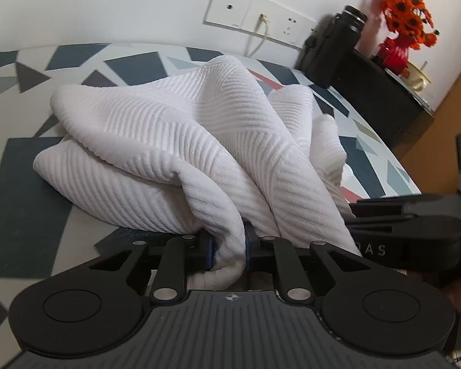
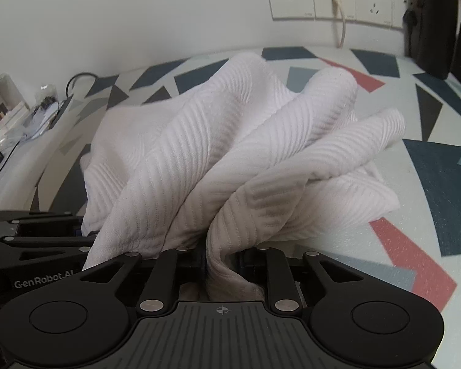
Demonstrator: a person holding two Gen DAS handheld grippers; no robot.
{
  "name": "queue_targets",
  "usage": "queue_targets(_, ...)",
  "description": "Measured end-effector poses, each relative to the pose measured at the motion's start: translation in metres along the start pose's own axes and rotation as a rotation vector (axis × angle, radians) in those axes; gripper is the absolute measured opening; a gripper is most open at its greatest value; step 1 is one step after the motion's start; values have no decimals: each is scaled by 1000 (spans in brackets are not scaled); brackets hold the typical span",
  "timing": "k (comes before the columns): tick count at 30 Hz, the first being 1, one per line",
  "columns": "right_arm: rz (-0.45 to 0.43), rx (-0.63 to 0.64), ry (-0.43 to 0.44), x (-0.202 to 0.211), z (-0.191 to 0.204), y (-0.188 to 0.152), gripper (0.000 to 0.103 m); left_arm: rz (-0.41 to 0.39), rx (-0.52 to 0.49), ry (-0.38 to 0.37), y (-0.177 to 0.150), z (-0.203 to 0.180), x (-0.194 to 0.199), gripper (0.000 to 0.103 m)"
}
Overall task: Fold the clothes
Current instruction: 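Lift the folded sweater with both grippers and carry it to the orange chair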
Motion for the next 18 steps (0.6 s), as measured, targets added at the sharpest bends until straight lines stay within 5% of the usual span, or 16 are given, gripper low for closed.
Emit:
queue_targets(10,-114,42,67,45,10,10,17,-87,10,33,6,-13,40,16)
queue_targets(18,-171,181,219,101,33,4,17,-197,67,181,-13,-62,106,16)
Point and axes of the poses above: each gripper's, at about its wrist camera, not at the fingertips, and x roughly against the way its jaws point, z to its left, y to its top, the point moved 2 cm from there along -x, roughly the way its jaws point, and after that the axes turned 1 degree about -x, right-handed, at the moved point
